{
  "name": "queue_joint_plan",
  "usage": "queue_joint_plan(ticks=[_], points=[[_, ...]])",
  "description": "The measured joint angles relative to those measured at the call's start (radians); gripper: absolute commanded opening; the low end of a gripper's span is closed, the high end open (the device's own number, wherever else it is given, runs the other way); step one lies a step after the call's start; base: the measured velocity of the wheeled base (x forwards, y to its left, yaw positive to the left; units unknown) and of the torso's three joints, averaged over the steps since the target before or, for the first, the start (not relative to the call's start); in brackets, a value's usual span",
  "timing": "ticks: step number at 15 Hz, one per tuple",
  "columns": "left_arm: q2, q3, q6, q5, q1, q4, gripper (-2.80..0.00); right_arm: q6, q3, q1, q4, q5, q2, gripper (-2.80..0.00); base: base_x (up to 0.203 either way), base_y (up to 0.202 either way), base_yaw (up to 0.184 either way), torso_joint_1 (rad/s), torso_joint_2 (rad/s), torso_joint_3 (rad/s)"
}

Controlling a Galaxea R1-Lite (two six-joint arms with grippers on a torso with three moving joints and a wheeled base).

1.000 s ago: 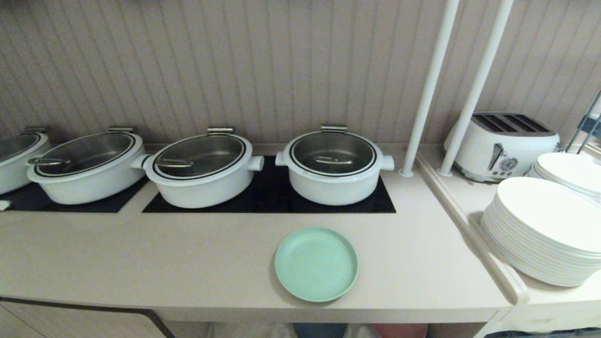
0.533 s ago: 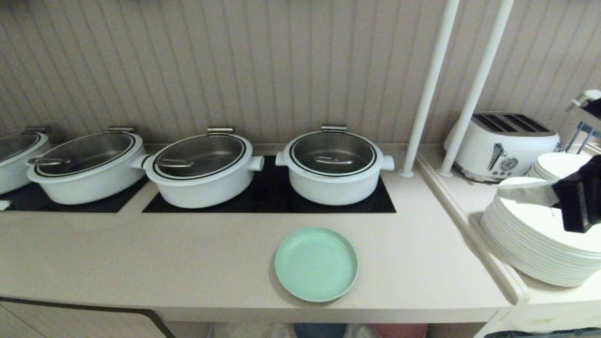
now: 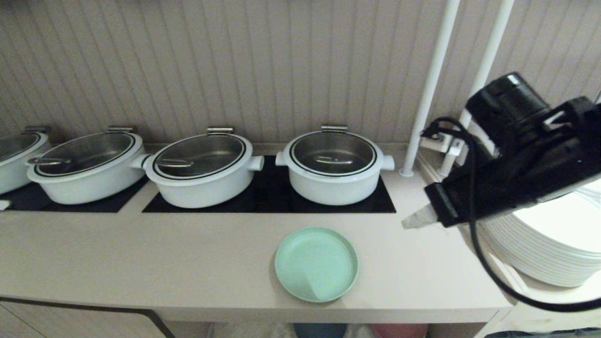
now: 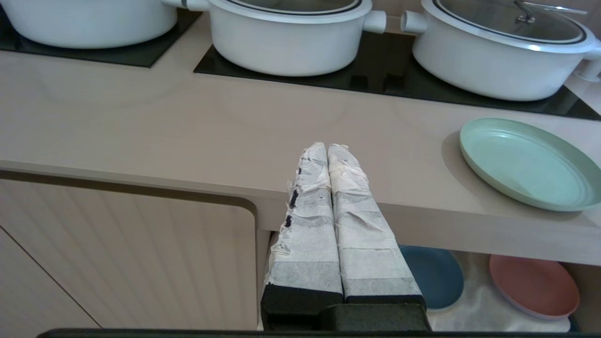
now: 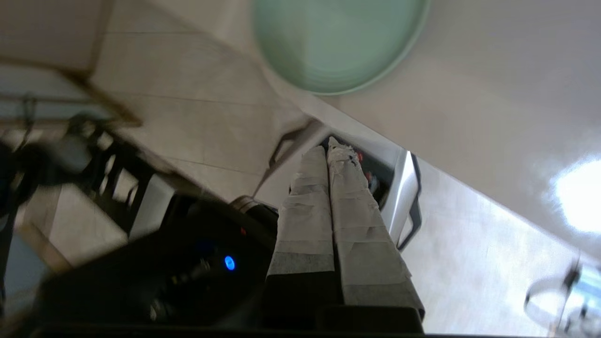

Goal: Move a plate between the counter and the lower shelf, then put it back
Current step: Pick up the plate

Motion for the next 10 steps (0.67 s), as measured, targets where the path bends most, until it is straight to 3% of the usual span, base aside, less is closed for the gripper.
queue_joint_plan(ticks=[4,7,10], points=[[0.000,0.000,0.000,0.000,0.000,0.000,-2.80,0.209,-0.142,0.154,0.067,-0.291,0.202,-2.80,0.000,0.000,0.000,0.000,0.00,0.000],[0.000,0.000,0.000,0.000,0.000,0.000,-2.80,0.261,-0.169,0.203,0.097,-0.351,0.288,-2.80,0.000,0.000,0.000,0.000,0.00,0.000],[0.000,0.000,0.000,0.000,0.000,0.000,-2.80,0.364,-0.208,0.247,0.146,-0.471,0.375,-2.80,0.000,0.000,0.000,0.000,0.00,0.000]])
